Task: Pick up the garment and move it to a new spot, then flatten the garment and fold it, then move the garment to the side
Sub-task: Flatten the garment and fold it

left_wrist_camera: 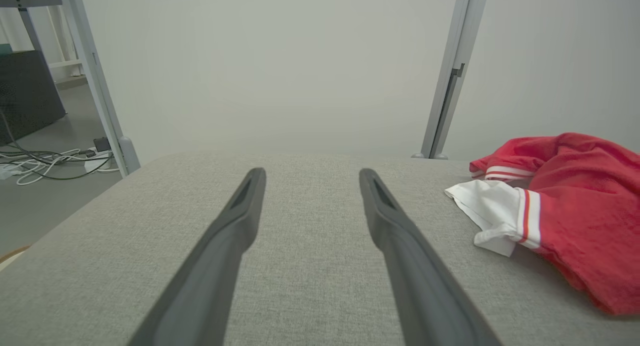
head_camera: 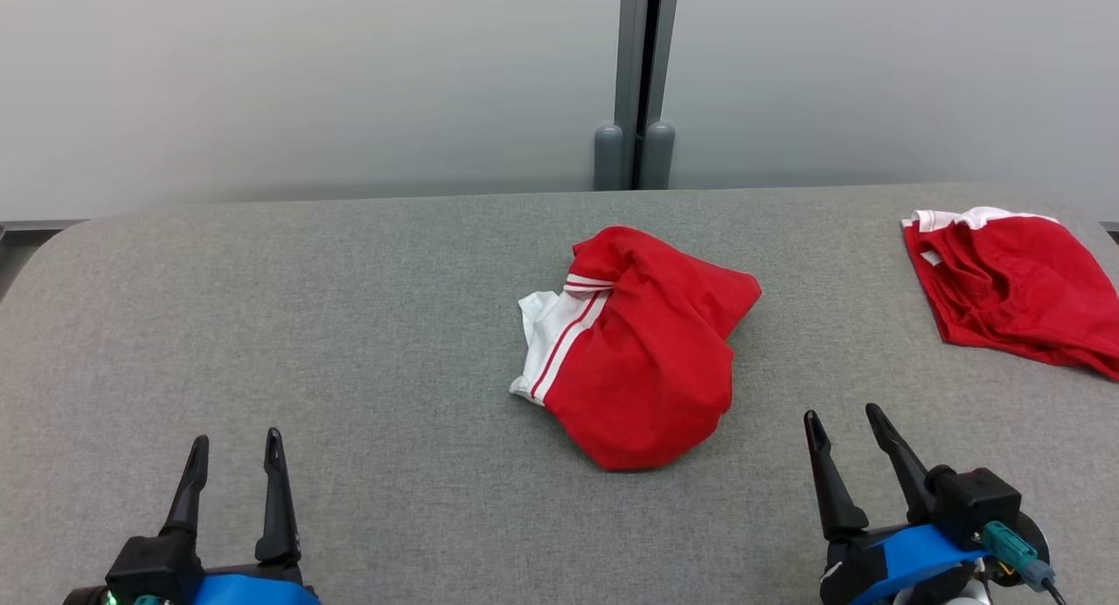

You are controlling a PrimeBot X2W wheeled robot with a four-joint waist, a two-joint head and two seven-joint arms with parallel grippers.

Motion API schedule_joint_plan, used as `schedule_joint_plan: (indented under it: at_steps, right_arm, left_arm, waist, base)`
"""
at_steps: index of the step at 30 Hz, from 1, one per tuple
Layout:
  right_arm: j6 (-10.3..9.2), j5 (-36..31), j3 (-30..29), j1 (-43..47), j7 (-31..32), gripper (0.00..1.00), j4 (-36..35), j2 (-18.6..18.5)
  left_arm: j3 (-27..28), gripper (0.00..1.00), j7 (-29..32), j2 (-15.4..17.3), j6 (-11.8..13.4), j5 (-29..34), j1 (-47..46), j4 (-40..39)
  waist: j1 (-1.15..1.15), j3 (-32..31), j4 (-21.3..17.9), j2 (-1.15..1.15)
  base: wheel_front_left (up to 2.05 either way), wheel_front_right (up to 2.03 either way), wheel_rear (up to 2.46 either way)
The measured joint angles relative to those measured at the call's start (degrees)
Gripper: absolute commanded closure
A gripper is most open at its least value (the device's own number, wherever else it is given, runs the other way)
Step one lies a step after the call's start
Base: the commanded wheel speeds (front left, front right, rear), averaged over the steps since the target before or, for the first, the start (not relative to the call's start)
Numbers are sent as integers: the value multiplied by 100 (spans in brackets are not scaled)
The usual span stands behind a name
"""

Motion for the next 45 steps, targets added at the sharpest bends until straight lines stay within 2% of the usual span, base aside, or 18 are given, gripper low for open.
schedule_joint_plan:
  at_steps: [29,36,45]
  right_arm:
    - [0,-19,41,1,0,0,60,0]
    - [-1,-18,140,-99,0,0,26,2]
    - [0,-31,114,-352,0,0,-121,4]
  left_arm:
    - [221,0,0,-169,-185,302,-75,169]
    - [-179,0,0,-116,-253,344,-1073,632]
    - [-1291,0,75,194,-279,278,-3005,1914]
  waist:
    - [0,64,-39,0]
    - [0,258,-217,0]
    - [1,755,-747,0]
  base:
    - [0,0,0]
    - [0,0,0]
    - [0,0,0]
